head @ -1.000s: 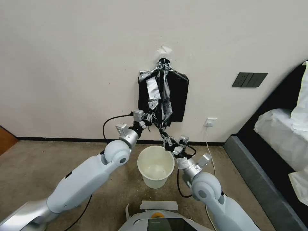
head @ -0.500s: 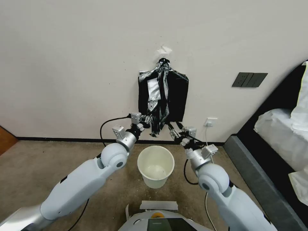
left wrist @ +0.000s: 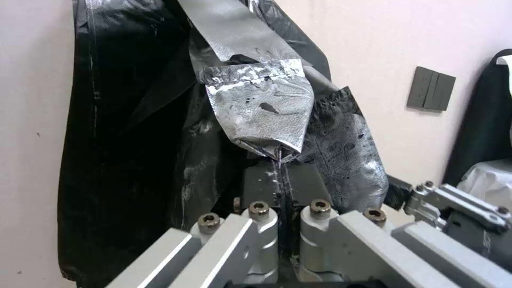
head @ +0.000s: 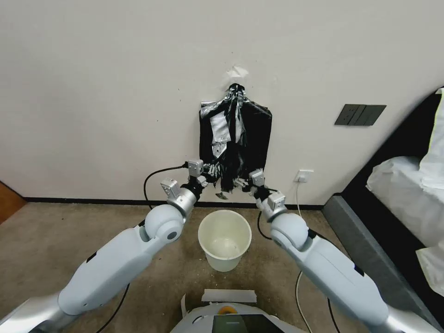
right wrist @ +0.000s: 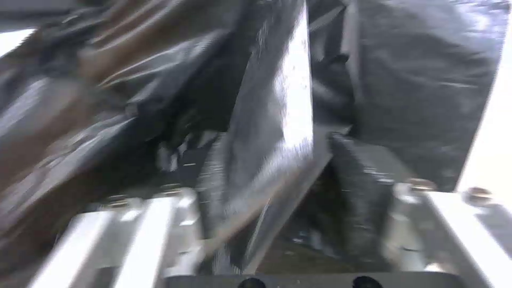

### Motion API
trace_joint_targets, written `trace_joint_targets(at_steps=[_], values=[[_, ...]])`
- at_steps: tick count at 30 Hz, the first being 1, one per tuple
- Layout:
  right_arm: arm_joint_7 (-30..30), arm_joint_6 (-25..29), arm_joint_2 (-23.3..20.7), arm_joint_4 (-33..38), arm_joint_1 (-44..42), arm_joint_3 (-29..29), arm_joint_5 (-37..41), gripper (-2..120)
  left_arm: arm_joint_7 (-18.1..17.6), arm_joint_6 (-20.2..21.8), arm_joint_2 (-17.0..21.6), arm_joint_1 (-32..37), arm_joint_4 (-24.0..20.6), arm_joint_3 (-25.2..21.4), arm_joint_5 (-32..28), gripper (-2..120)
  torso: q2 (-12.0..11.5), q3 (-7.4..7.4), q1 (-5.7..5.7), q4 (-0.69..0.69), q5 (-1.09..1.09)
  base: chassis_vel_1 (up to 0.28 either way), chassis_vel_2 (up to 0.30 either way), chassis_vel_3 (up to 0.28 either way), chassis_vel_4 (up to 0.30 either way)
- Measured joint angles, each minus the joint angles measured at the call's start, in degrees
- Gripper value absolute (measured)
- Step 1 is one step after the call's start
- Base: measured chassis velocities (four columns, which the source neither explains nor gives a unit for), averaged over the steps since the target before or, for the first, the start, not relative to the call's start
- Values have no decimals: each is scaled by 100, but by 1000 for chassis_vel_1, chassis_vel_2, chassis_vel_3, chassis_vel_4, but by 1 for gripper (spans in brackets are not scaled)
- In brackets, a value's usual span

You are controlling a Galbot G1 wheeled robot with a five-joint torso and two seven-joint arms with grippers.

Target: Place a trash bag onto the trash bin.

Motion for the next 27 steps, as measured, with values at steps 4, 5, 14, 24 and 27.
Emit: trace_joint_targets(at_steps=[4,5,14,24,27], values=[[116,1,10,-9,-12,35,-78,28,1,0,-5,44,-4,5,6,0,0,0,0,-1,0,0,0,0,0],[151,4,11,-9,-12,43,-81,23,2,0,-6,66,-11,2,8,0,0,0,0,0,0,0,0,0,0],[-24,326,-41,96,-79,80,61,0,10,2,119,333,-125,-182,46,0,0,0,0,1,0,0,0,0,0],[-989,1014,-236,535,-835,328,106,0,121,3,372,1218,-509,-707,214,0,0,0,-1,1,-1,0,0,0,0],[-1092,1051,-251,728,-1119,452,106,0,154,-1,421,1547,-657,-868,307,0,0,-1,-1,1,0,0,0,0,0]])
